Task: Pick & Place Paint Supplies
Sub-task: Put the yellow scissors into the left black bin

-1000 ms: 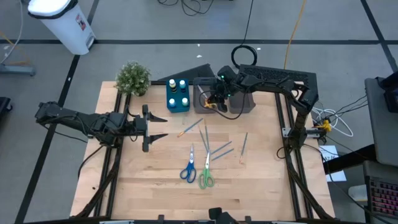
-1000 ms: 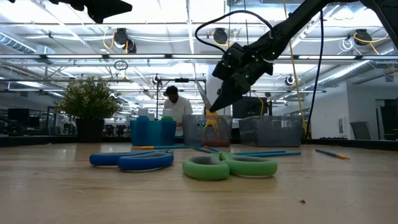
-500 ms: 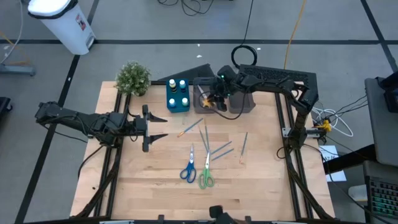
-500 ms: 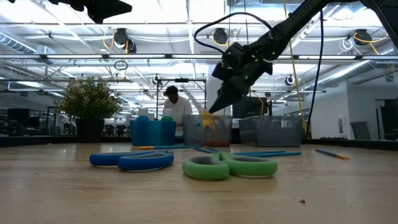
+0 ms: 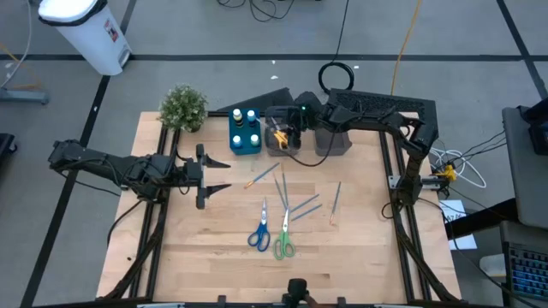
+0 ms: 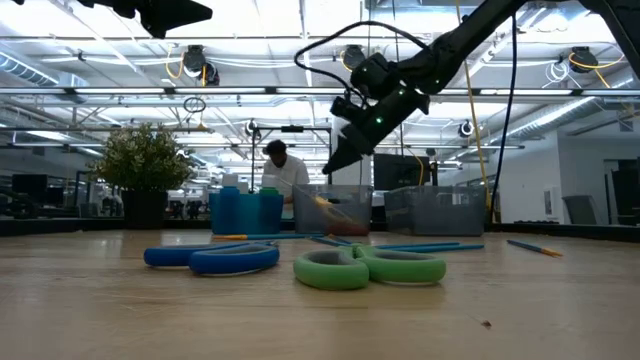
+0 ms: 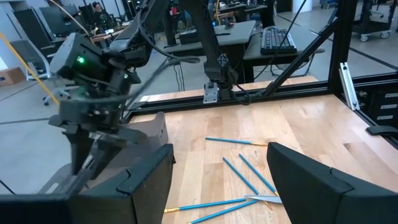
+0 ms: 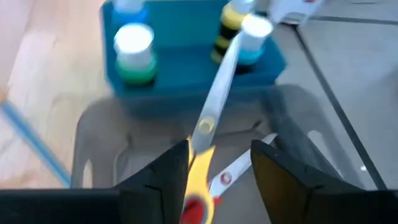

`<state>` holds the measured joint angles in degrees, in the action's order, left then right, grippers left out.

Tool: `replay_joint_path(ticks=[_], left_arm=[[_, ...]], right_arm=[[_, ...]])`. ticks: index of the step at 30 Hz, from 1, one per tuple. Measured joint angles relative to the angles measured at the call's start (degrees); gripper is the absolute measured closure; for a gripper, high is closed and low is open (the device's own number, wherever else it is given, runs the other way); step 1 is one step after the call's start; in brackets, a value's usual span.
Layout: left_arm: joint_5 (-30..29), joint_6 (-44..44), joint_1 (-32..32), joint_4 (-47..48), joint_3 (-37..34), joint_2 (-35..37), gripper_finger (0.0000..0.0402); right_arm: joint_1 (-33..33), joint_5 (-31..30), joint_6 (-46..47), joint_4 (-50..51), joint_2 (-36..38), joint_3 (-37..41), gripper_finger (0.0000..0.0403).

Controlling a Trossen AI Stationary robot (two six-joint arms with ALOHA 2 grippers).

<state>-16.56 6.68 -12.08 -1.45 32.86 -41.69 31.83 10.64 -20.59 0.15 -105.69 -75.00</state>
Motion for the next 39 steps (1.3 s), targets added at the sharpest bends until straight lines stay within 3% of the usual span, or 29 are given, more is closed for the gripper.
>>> replay_joint_path(ticks=[10,17,22,32,39], left_arm=[[0.0,0.4,0.0,-0.1,0.0,0.0,0.0133],[0.0,0.8,0.0,-0.3,0.0,0.0,0.0133],[0.0,0.7,0.0,-0.1,0.0,0.0,0.0133],[0.0,0.0,0.0,0.0,0.0,0.0,0.0133],[0.0,-0.4,0.0,0.0,0.0,0.0,0.0133]], right_arm=[[-0.1,-0.1,7.1,-3.7,-4.5,0.1,0.0166],[-0.9,-0.2,6.5,-7.6,-10.0,0.0,0.0155],[-0.8,-0.3,6.6,-7.8,-10.6,0.0,0.0184],[-1.2,-0.5,8.6,-8.8,-10.0,0.0,0.0301],[-1.3,-5.4,13.4,-8.8,-10.0,0.0,0.029]])
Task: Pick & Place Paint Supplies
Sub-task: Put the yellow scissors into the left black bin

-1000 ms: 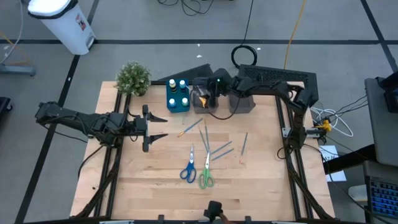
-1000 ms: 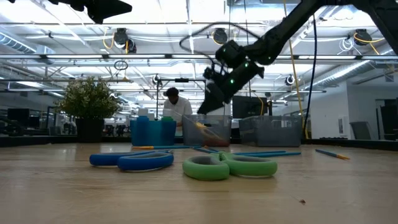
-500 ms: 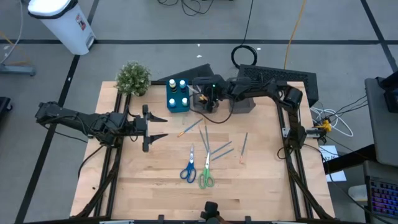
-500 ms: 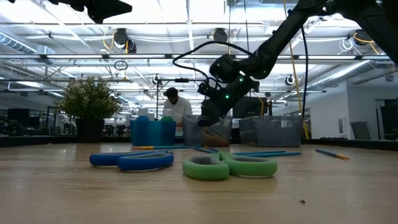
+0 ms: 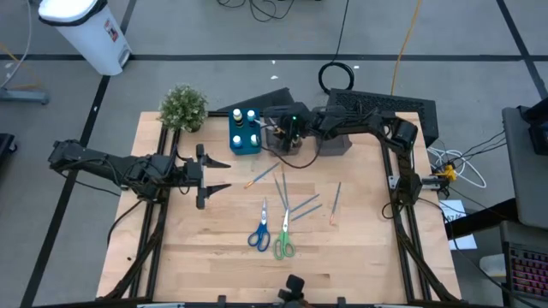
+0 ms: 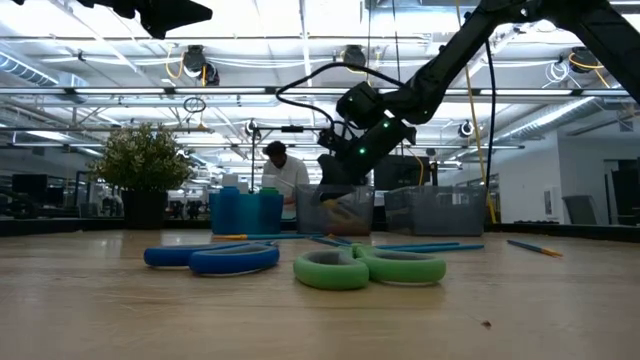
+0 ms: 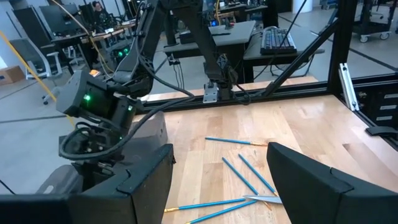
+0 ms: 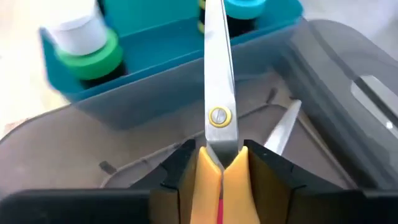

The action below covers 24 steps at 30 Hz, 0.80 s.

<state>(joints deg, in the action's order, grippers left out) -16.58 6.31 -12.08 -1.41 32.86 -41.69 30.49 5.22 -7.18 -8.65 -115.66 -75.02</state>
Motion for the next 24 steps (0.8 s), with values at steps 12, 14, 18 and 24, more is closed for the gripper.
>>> replay_joint_path(ticks=[12,14,18,24], left_arm=[[0.0,-0.1,0.0,0.0,0.0,0.0,0.0133],[0.0,-0.1,0.0,0.0,0.0,0.0,0.0133],[0.0,-0.2,0.0,0.0,0.0,0.0,0.0133],[0.0,-0.2,0.0,0.0,0.0,0.0,0.0133]], right_arm=[[-0.2,-2.7,12.4,-0.1,0.0,0.0,0.0303],[-0.2,-3.7,13.4,-0.1,0.0,0.0,0.0303],[-0.3,-7.4,15.4,0.7,0.9,0.0,0.0288],[-0.9,-8.3,18.2,1.2,0.9,0.0,0.0296]])
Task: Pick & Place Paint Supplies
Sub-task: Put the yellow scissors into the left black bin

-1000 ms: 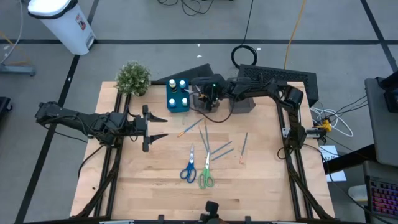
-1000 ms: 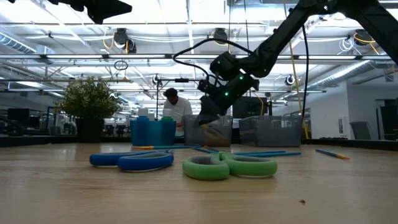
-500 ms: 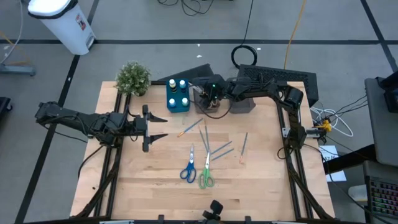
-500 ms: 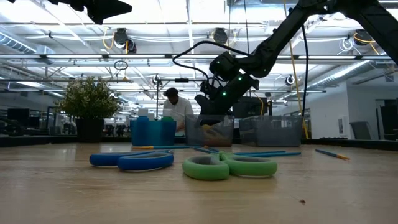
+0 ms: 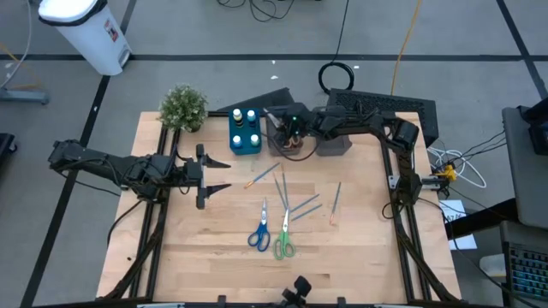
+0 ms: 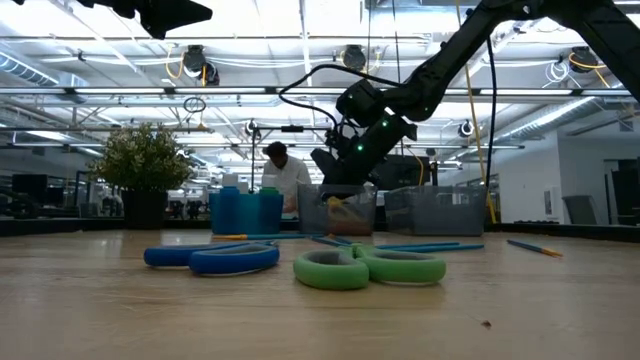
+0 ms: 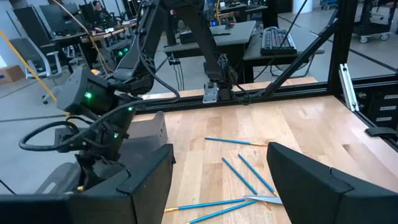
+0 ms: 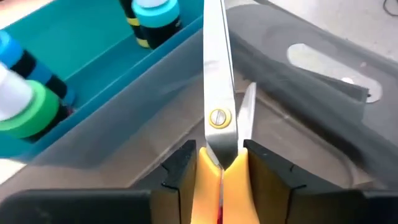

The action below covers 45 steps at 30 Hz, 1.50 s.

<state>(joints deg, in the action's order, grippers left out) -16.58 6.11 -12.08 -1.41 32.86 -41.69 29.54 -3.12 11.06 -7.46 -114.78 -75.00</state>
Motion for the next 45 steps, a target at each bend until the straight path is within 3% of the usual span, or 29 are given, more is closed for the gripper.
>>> replay_joint_path(ticks=[5,10,17,26,36,41,45], left_arm=[[0.0,0.0,0.0,0.0,0.0,0.0,0.0133],[0.0,-0.1,0.0,0.0,0.0,0.0,0.0133],[0.0,-0.4,0.0,0.4,0.0,0.0,0.0133],[0.0,-0.7,0.0,0.5,0.0,0.0,0.0133],[0.0,-0.7,0.0,1.3,0.0,0.0,0.0133],[0.0,-0.5,0.0,1.3,0.0,0.0,0.0133],[0.0,-0.4,0.0,1.3,0.0,0.0,0.0133]], right_arm=[[-0.8,-0.3,0.4,2.0,0.0,0.0,0.03],[-1.6,-4.6,1.6,2.1,0.0,0.0,0.0289],[-1.9,-4.5,2.8,2.3,0.0,0.0,0.0293],[-2.3,-9.2,4.7,2.3,0.0,0.0,0.0229],[-2.3,-8.7,2.3,1.9,0.0,0.0,0.0193],[-2.3,-8.5,1.1,1.0,0.0,-0.3,0.0193],[-2.1,-4.6,0.0,0.9,0.0,-2.2,0.0208]])
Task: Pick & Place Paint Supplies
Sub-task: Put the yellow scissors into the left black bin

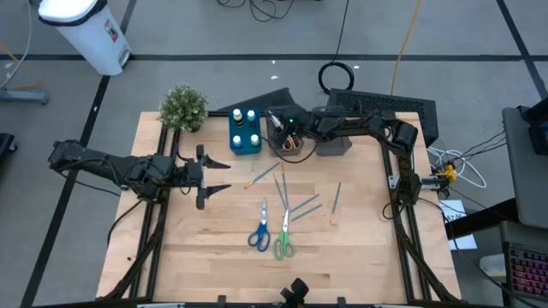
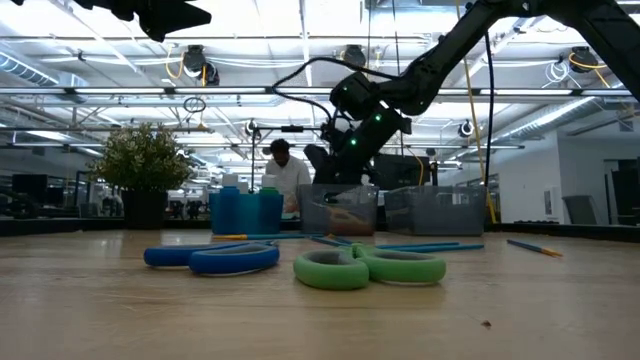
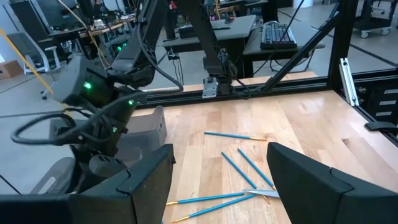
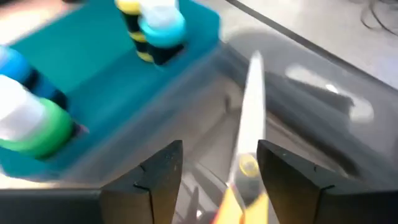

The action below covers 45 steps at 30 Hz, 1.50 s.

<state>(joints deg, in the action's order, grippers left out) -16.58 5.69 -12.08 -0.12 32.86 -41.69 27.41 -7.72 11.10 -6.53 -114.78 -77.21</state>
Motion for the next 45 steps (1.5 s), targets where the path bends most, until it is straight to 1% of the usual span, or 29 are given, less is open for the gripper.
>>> replay_joint_path(ticks=[3,5,8,11,13,16,19,23,28,31,37,42,45], left_arm=[[0.0,0.0,0.0,0.0,0.0,0.0,0.0133],[0.0,0.0,0.0,0.0,0.0,0.0,0.0133],[0.0,0.0,0.0,0.0,0.0,0.0,0.0133],[0.0,0.0,0.0,0.0,0.0,0.0,0.0133],[0.0,0.0,0.0,0.0,0.0,0.0,0.0133],[0.0,0.0,0.0,-0.1,0.0,0.0,0.0133],[0.0,0.1,0.0,-0.1,0.0,0.0,0.0133],[0.0,0.2,0.1,-0.1,0.0,0.0,0.0133],[0.0,0.6,0.1,-0.1,0.0,0.0,0.0133],[0.0,0.6,0.1,-0.1,0.0,0.0,0.0133],[0.0,0.3,0.1,-0.1,0.0,0.0,0.0133],[0.0,0.2,0.1,-0.5,0.0,0.0,0.0133],[0.0,0.2,0.1,-0.5,0.0,0.0,0.0133]], right_arm=[[0.0,0.3,-1.8,-0.1,0.0,-1.6,0.0233],[0.3,0.3,-3.4,-0.1,0.0,-2.6,0.0258],[1.7,0.3,-4.8,-0.5,0.0,-3.1,0.0311],[3.2,0.4,-6.2,-0.2,-1.0,-3.1,0.0376],[4.0,1.3,-7.1,0.8,-2.0,-3.1,0.0394],[4.5,3.8,-5.5,0.7,-3.3,-3.1,0.0389],[4.9,6.1,-5.1,0.7,-3.1,-3.1,0.0397],[4.6,6.3,-5.8,1.0,-3.0,-3.1,0.0399],[4.4,6.8,-4.3,0.4,-1.7,-3.1,0.0402],[4.4,9.5,-3.0,2.6,-1.9,-3.1,0.0402],[4.7,9.5,-2.6,8.0,-3.3,-3.0,0.0402],[4.8,9.5,-2.6,9.2,-3.0,-3.0,0.0402],[4.4,9.5,-2.9,7.7,-2.3,-3.0,0.0403]])
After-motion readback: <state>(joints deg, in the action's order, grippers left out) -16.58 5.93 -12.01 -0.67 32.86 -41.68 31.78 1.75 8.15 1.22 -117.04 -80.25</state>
